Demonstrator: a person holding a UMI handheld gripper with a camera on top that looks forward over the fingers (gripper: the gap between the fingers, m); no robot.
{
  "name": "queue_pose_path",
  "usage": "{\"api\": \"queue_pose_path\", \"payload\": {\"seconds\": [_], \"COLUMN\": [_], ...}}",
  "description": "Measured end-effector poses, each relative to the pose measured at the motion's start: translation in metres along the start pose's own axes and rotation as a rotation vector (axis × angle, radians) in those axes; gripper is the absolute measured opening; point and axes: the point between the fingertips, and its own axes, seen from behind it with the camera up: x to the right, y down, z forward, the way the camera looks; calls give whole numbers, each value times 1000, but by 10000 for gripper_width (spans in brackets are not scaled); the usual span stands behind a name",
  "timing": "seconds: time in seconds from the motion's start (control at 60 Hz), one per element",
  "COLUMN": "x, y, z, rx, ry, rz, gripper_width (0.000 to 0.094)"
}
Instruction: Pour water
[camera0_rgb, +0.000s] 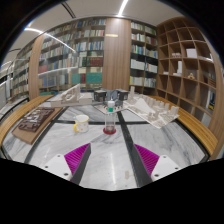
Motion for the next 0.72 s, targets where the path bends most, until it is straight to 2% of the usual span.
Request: {"api": "queue_pose_path", "payload": {"seconds": [0.317, 0.717], "x": [8, 18], "y": [15, 18], "z": [-49, -53], "rx": [8, 10], "ry": [2, 19], "rz": [-28, -25], "gripper_width": [855, 856]}}
